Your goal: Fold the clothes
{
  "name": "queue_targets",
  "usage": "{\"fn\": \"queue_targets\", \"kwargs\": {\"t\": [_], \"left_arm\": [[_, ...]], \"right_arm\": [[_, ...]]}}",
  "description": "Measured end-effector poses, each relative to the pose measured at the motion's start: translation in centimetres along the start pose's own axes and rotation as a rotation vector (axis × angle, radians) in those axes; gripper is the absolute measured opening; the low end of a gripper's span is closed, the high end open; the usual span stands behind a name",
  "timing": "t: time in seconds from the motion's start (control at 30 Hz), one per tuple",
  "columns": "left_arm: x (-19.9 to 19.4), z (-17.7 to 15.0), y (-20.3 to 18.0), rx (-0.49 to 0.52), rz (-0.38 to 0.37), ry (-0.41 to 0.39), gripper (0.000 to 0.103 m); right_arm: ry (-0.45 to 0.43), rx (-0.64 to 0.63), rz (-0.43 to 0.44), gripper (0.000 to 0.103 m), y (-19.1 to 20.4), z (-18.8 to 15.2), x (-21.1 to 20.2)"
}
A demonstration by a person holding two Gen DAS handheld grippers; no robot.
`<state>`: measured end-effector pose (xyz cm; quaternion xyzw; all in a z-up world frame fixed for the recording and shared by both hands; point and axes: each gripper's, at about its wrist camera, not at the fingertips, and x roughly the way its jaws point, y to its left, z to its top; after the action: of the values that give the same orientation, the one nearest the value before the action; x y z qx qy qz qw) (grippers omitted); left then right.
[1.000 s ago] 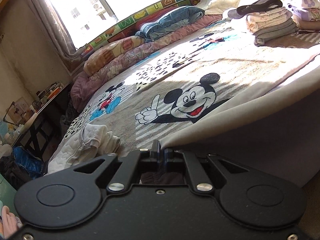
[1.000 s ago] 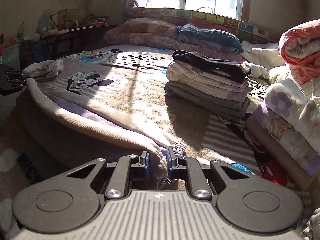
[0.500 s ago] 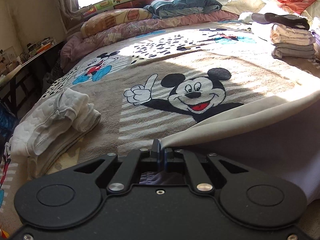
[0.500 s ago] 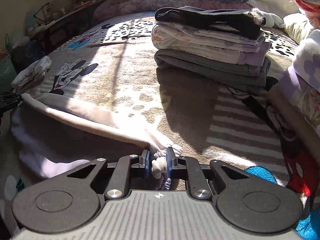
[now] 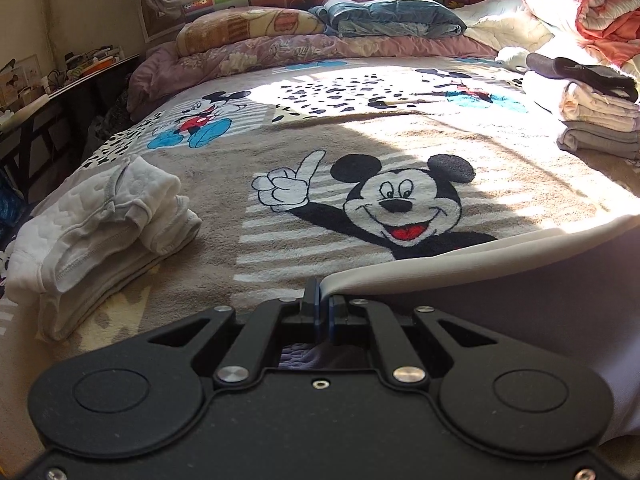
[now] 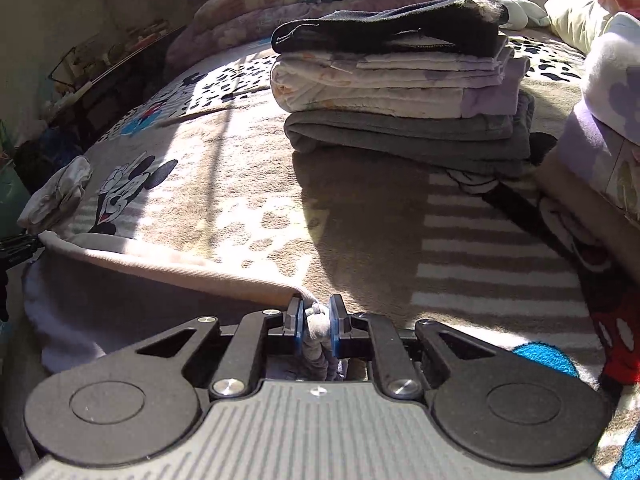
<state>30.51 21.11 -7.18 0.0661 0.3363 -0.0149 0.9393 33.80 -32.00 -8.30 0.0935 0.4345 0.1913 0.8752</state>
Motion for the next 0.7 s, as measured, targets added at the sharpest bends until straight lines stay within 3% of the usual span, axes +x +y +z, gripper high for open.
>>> {"fn": "queue_targets", "kwargs": {"t": [0.3, 0.43, 0.53, 0.63, 0.7], "left_arm": [[1.3, 0.2, -0.2, -0.089, 0.044, 0.001, 0.012], [1.2, 0.3, 1.0, -0.169, -0.024, 0.006, 0.016], [0.8, 0.5, 1.5, -0.224, -0.096, -0.007, 0.058], [0.3, 0.8, 1.9, -0.277, -0.162, -0.021, 0.071], [-0.5, 1.0, 2.1, -0.265, -0.107, -0.049, 0.072]], "right_arm": [[0.004, 0.158, 0.008, 0.014, -2.0, -0.2, 2.1], [0.027, 0.193, 0.002, 0.015, -2.3, -0.1, 2.6], [0.035, 0.174, -0.026, 0.021, -1.9, 0.1, 2.5], [0.009, 0.156, -0.063, 0.029, -1.3, -0.1, 1.8], [-0.016, 0.144, -0.087, 0.034, -0.8, -0.3, 1.3]]}}
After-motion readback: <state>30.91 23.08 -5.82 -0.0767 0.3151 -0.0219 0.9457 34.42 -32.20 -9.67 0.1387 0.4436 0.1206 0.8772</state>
